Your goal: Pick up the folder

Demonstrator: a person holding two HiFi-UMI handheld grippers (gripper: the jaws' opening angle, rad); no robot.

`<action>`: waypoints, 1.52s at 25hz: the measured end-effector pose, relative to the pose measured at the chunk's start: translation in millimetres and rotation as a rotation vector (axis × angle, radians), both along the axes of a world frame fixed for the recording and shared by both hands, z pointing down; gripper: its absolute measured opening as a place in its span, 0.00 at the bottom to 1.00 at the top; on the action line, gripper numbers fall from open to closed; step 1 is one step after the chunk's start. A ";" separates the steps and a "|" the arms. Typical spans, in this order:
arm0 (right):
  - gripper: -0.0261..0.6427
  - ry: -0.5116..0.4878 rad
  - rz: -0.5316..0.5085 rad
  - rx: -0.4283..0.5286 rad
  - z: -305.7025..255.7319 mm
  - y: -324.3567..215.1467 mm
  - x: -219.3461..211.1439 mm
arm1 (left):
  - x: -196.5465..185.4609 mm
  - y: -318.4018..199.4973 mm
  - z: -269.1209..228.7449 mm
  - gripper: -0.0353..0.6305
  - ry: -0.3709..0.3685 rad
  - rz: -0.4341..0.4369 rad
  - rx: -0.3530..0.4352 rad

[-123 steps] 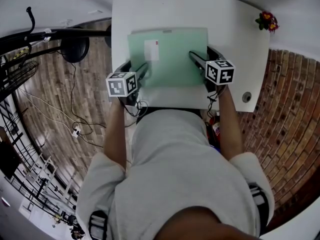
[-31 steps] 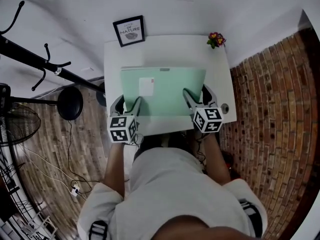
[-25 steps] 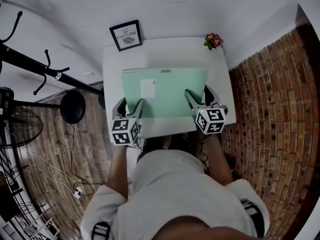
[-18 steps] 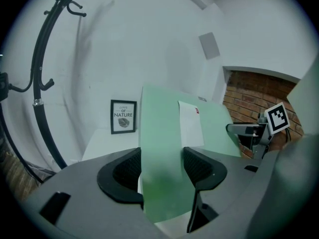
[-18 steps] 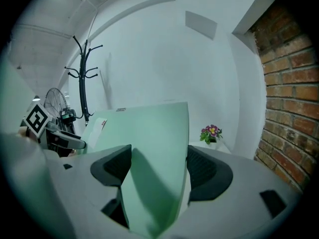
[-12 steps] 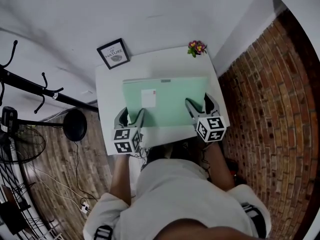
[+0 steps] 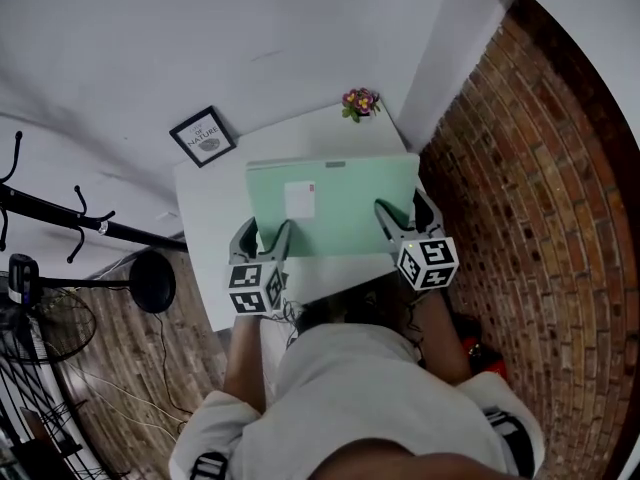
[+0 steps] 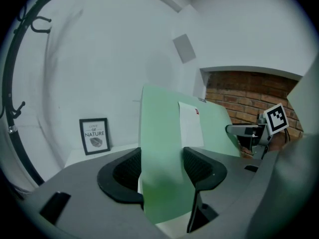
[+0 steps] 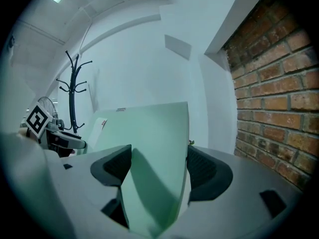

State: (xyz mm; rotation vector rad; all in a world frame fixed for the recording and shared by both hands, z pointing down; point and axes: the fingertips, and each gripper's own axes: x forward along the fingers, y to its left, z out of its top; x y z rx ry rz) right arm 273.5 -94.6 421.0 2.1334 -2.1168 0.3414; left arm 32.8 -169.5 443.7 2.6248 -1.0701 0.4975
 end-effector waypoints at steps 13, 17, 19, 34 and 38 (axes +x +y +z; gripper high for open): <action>0.56 0.024 0.073 0.098 -39.7 23.3 37.5 | 44.4 2.5 -40.3 0.46 0.032 0.086 0.100; 0.56 0.049 0.086 0.130 -55.2 25.4 47.0 | 56.1 2.0 -53.8 0.46 0.060 0.096 0.124; 0.56 0.060 0.090 0.147 -63.9 26.7 50.5 | 60.2 1.7 -60.2 0.46 0.072 0.102 0.144; 0.56 0.168 0.067 0.271 -123.4 28.3 54.1 | 67.4 1.5 -105.2 0.46 0.178 0.099 0.253; 0.56 0.175 0.062 0.293 -131.4 27.1 51.1 | 64.4 0.7 -112.8 0.46 0.186 0.096 0.273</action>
